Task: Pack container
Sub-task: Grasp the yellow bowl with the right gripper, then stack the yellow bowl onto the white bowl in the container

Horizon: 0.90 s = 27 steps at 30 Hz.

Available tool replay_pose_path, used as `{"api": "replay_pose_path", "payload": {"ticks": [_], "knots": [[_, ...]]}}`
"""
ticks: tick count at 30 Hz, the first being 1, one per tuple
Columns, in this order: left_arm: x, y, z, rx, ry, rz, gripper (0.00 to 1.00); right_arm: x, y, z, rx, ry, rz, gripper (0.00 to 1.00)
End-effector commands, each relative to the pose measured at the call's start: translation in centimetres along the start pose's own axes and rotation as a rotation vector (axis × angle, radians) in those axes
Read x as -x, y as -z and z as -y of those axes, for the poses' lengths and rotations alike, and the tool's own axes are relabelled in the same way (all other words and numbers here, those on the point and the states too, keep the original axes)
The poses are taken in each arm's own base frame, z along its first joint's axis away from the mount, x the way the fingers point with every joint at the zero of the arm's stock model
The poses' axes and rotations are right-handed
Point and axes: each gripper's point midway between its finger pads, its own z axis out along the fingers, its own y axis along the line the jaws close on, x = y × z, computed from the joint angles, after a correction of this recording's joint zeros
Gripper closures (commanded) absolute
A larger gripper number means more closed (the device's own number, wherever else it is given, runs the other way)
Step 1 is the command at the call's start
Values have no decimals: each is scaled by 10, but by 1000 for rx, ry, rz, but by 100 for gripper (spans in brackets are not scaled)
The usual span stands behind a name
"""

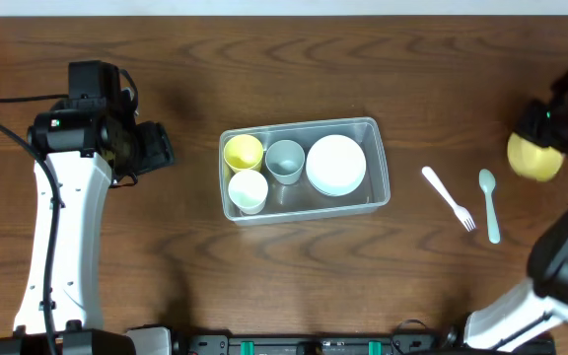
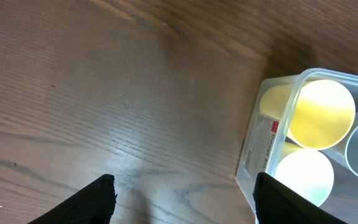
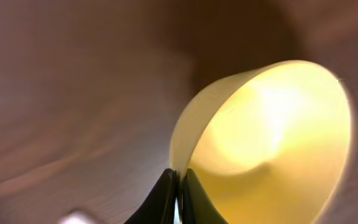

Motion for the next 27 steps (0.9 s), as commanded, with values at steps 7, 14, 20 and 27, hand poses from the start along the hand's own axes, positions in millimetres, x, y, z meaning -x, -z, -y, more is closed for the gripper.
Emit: {"api": "replay_pose_path", "payload": {"ticks": [7, 14, 20, 27], "knots": [[-1, -1, 0, -7, 15, -8, 28, -56, 140, -196, 296, 598, 239, 96], [-2, -1, -1, -6, 15, -11, 28, -147, 140, -262, 341, 899, 115, 95], [-2, -1, -1, -6, 14, -11, 28, -193, 121, -287, 292, 1043, 40, 96], [-2, -1, -1, -6, 15, -11, 28, -225, 95, -298, 275, 1123, -60, 98]]}}
